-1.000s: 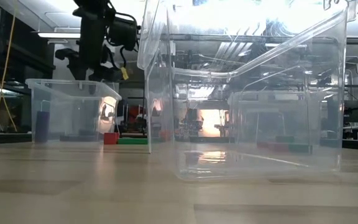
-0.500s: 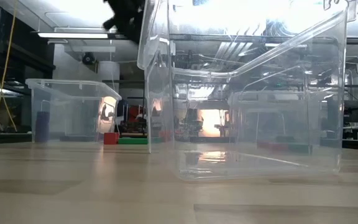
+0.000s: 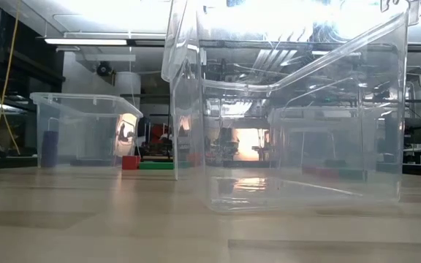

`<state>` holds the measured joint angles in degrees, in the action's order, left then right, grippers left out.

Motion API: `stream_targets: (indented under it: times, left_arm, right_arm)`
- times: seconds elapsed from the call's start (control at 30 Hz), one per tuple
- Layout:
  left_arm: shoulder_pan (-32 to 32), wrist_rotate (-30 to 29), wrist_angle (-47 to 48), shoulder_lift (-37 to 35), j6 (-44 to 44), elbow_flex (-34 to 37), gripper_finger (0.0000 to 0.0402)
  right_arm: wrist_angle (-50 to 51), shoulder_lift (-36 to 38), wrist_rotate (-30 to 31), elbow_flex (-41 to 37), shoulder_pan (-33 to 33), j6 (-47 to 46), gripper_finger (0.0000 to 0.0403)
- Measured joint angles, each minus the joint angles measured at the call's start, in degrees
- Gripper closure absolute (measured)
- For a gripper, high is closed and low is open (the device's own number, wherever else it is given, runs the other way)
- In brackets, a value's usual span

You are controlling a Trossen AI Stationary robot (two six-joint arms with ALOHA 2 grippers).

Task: Sort blocks
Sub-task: Put the blue block into the top left transparent bin

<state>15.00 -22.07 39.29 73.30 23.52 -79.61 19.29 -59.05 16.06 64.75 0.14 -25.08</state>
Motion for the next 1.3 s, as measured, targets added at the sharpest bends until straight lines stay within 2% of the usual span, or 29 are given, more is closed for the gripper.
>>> stream_targets:
  times: [0.1, 0.13, 0.17, 0.3, 0.43, 0.53, 0.63, 0.77, 0.9, 1.0, 1.07, 1.17, 1.3]
  left_arm:
    - [-0.62, -12.00, 2.55, 1.07, 1.58, 0.02, 0.0257]
    - [-2.29, -14.06, 2.86, 1.64, 2.37, -0.08, 0.0257]
    - [-4.69, -13.54, 3.55, 2.19, 3.52, -0.49, 0.0257]
    - [-20.12, 1.93, 7.99, 6.11, 7.10, -3.63, 0.0257]
    - [-35.56, 12.21, 12.75, 13.51, -1.00, -11.01, 0.0257]
    - [-44.01, 15.77, 23.44, 22.79, -5.77, -20.45, 0.0257]
    - [-49.32, 14.73, 36.47, 33.60, -10.14, -30.91, 0.0257]
    - [-51.58, 12.39, 45.38, 45.33, -15.91, -41.84, 0.0259]
    - [-50.35, 12.08, 47.81, 53.12, -27.13, -47.44, 0.0289]
    - [-48.26, 10.91, 48.57, 56.47, -37.16, -48.00, 0.0329]
    - [-46.64, 7.20, 49.58, 58.43, -41.70, -48.00, 0.0356]
    - [-44.56, -1.11, 50.10, 61.05, -43.61, -47.66, 0.0392]
    - [-43.94, -3.61, 50.54, 63.63, -43.80, -46.54, 0.0399]
  right_arm:
    - [-3.40, -3.38, -0.92, 0.00, -1.86, 0.02, 0.0087]
    - [-4.39, -4.47, -1.74, 0.00, -2.62, 0.02, 0.0087]
    - [-4.96, -5.59, -2.91, 0.00, -3.44, 0.02, 0.0087]
    - [-7.99, -8.18, -8.43, 0.00, -6.02, -0.67, 0.0087]
    - [-10.02, -8.20, -10.21, 0.00, -6.93, -2.89, 0.0087]
    - [-10.97, -7.77, -10.30, 0.00, -6.88, -4.57, 0.0087]
    - [-10.91, -7.52, -10.32, 0.00, -6.71, -6.80, 0.0087]
    - [-10.76, -7.52, -10.13, 0.00, -5.92, -7.70, 0.0087]
    - [-10.73, -7.52, -8.79, 0.00, -4.73, -7.65, 0.0087]
    - [-10.70, -7.52, -7.12, 0.00, -4.00, -7.51, 0.0087]
    - [-10.51, -7.52, -7.08, 0.00, -3.70, -7.21, 0.0087]
    - [-10.51, -7.52, -7.02, 0.00, -3.14, -6.43, 0.0087]
    - [-10.47, -7.52, -7.00, 0.00, -2.60, -6.01, 0.0087]
